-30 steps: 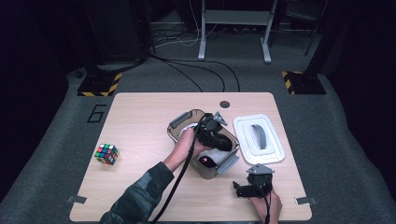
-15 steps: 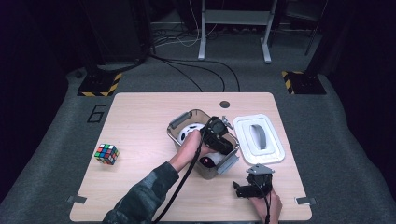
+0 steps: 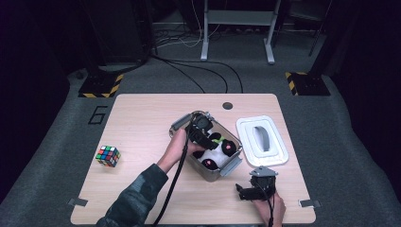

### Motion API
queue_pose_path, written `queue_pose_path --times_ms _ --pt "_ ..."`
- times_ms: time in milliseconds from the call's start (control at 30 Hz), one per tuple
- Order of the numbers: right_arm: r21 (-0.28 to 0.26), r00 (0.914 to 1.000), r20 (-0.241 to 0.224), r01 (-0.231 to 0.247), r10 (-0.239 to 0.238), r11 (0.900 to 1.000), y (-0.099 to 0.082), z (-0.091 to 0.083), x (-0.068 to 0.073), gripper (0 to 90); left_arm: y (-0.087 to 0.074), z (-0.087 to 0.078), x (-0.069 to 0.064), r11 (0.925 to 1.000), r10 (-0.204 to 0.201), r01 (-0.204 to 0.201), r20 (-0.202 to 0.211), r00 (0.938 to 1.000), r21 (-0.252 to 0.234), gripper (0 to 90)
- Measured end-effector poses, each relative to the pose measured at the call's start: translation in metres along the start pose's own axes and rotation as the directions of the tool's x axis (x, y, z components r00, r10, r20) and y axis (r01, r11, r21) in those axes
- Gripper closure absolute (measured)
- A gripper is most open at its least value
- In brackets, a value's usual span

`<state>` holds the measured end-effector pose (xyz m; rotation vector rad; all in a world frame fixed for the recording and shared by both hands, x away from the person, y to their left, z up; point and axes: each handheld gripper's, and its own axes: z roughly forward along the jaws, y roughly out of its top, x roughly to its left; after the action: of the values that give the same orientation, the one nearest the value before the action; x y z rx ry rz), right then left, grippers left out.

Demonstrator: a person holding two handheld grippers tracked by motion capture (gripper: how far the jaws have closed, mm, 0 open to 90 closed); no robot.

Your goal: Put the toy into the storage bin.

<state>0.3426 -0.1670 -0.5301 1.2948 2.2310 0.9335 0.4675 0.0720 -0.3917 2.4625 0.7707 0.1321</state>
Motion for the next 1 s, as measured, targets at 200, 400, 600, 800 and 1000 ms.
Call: queue_pose_path --times_ms 200,400,600,800,1000 --pt "0.000 1.0000 0.000 0.002 -0.002 1.0000 0.000 0.000 0.000 0.3 -0.002 0.014 -0.003 0.9994 0.016 -0.016 0.001 0.9999 0.029 52.0" --pt "0.001 1.0000 -0.001 0.002 -0.002 1.0000 0.000 0.000 0.000 0.3 0.003 0.022 -0.008 0.9926 0.060 -0.055 -0.045 0.9972 0.108 62.9" --pt "0.000 1.0000 0.000 0.003 -0.003 1.0000 0.000 0.000 0.000 0.3 0.006 0.029 -0.008 0.9866 0.079 -0.071 -0.048 0.9957 0.147 66.1" --pt "0.000 1.0000 0.001 0.004 -0.004 1.0000 0.000 0.000 0.000 0.3 0.002 0.012 -0.003 0.9969 0.048 -0.047 -0.015 0.9987 0.063 55.6" --pt "0.000 1.0000 0.000 0.003 -0.003 1.0000 0.000 0.000 0.000 0.4 -0.007 -0.012 0.002 0.9991 0.022 -0.022 -0.019 0.9996 -0.035 31.4"
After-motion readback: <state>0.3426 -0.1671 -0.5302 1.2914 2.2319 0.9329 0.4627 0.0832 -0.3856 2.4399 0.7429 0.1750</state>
